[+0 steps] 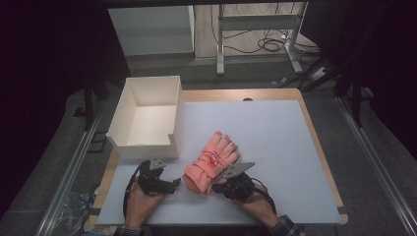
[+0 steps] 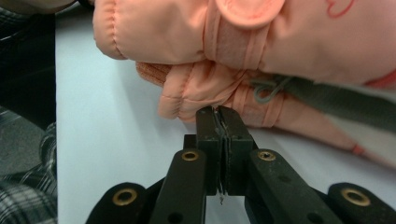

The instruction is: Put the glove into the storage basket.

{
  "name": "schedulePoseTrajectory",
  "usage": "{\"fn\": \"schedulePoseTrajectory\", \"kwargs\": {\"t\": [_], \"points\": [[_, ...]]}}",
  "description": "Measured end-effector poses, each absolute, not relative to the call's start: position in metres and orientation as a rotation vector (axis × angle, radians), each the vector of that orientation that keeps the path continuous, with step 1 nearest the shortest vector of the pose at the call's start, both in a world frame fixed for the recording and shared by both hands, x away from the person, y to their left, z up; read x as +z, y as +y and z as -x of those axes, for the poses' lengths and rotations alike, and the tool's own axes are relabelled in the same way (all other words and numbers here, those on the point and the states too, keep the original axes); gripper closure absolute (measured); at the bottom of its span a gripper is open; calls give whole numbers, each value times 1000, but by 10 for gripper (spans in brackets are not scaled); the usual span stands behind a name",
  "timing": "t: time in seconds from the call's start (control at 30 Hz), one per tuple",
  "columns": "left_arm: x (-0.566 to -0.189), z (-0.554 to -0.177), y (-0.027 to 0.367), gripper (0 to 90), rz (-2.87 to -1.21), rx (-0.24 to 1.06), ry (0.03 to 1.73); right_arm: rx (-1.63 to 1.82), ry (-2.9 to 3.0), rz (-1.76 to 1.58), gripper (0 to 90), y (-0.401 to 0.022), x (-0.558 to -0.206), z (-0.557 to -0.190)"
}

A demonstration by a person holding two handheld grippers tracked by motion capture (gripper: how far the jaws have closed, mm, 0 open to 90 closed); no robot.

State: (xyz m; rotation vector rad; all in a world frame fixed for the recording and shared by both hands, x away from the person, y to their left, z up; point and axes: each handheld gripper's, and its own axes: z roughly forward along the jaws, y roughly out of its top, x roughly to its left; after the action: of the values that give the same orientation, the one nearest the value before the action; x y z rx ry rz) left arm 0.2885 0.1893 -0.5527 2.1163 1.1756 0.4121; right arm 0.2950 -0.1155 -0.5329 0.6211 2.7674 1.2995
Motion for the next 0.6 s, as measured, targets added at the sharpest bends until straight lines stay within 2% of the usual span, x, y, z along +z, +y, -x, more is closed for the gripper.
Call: {"fn": "schedulePoseTrajectory", "kwargs": {"t": [0.3,0.6], "points": [[-553,-288,193,18,-2131,403,1145,1282,2767,-586,867,-100,-532,-297],[-552,-287,194,26,-2127,396,1142,1276,2728,-625,810,-126,-526,-295]]}}
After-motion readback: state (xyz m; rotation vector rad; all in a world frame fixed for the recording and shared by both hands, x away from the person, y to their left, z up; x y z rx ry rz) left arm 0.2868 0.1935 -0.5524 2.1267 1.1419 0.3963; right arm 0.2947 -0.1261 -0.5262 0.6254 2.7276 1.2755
